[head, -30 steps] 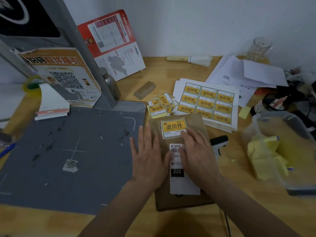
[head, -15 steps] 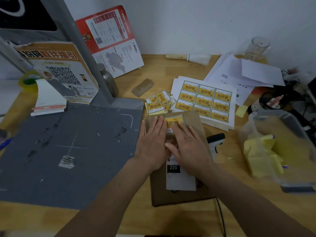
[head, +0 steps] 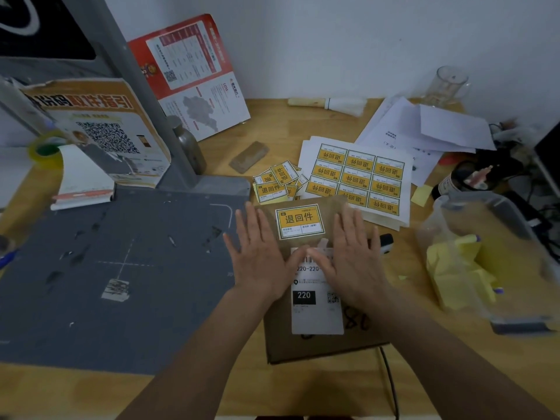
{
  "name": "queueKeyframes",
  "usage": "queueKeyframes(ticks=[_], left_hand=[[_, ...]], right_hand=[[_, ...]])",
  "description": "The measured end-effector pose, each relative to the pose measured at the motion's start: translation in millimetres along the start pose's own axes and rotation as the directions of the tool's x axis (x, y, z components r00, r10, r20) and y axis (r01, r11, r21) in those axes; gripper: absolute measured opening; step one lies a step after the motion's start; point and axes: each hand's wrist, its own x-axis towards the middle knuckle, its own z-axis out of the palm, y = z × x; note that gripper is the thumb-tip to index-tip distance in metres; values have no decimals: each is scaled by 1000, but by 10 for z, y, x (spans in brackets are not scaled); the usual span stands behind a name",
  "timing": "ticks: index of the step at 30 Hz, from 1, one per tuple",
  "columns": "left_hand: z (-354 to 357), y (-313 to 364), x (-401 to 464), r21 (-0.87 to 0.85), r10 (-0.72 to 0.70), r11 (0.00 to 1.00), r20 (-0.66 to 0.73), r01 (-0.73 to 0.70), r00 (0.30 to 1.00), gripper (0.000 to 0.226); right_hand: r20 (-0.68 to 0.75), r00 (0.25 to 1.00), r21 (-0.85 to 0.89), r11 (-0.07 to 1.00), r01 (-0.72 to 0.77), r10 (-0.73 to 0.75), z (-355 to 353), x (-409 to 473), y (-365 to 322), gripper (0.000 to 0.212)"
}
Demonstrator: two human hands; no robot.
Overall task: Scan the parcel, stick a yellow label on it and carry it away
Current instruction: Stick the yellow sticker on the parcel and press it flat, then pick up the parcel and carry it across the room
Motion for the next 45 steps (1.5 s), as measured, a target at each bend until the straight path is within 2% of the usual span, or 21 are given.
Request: queueKeyframes(ticks=[2,3,4,5,6,8,9,10,13,15,18,22,26,28,31,33,34,37,41,43,45], left_hand=[[-13,-24,-100,-311,-112,945,-26,98,993,104],[31,-53,-138,-504,-184,848,13,165,983,100],[36,-52,-196,-673,-246,697,99,247,964,95],[70,-76,-241,-797,-284,503,214,335,935,89],[110,-106,-282,-856,-287,313,329,412,900,86],[211,-185,-381,-844,-252,33,511,535,822,88],[255,-221,-429,-824,-256,-54,558,564,790,89],[292,-251,-471,-806,-270,-96,586,585,764,91],[301,-209,-628,-800,-247,-97,596,592,764,75],[283,-102,-720,-818,-199,-105,575,566,794,64],[216,1,-831,-858,-183,-113,513,500,839,60],[-36,88,-925,-902,-153,-89,432,423,889,61],[-363,227,-1062,-932,-104,57,350,357,931,65],[-490,240,-1109,-934,-46,121,332,335,942,67],[-583,221,-1149,-928,42,194,333,320,942,69],[-595,221,-1106,-936,124,218,307,276,944,73],[-616,247,-1064,-945,170,214,284,246,944,79],[-698,426,-916,-953,311,208,280,223,908,106],[-702,657,-804,-937,503,257,340,239,795,117],[-670,786,-817,-928,596,302,364,220,716,114],[-620,929,-858,-922,665,338,377,190,645,96]], right_hand=[[-29,996,210,974,-80,88,-26,-86,75,89],[-39,993,340,936,-93,113,-37,-142,119,86],[-48,991,460,883,-93,129,-55,-204,161,82],[-54,988,569,818,-86,142,-73,-264,198,78],[-39,987,660,746,-89,153,-94,-319,222,75],[69,982,789,593,-161,175,-143,-407,230,70],[143,970,829,512,-225,195,-157,-429,235,68],[220,952,852,434,-294,215,-153,-440,251,66],[385,904,854,299,-426,187,-165,-462,257,69],[426,890,859,238,-454,161,-197,-477,266,71],[488,858,846,157,-510,161,-274,-479,358,72],[421,907,905,56,-421,13,-487,-468,476,79],[317,947,945,-69,-320,-51,-690,-485,572,48],[312,948,942,-107,-317,-56,-745,-564,618,47],[317,948,930,-192,-314,-16,-812,-696,701,59],[327,944,919,-247,-307,43,-877,-794,782,64],[319,945,918,-273,-287,78,-917,-855,822,59],[295,936,900,-386,-204,194,-1043,-1095,935,41],[282,875,865,-498,-55,393,-1150,-1539,1000,38],[264,824,867,-497,25,501,-1137,-1803,997,35],[246,747,875,-474,104,618,-1071,-2102,978,34]])
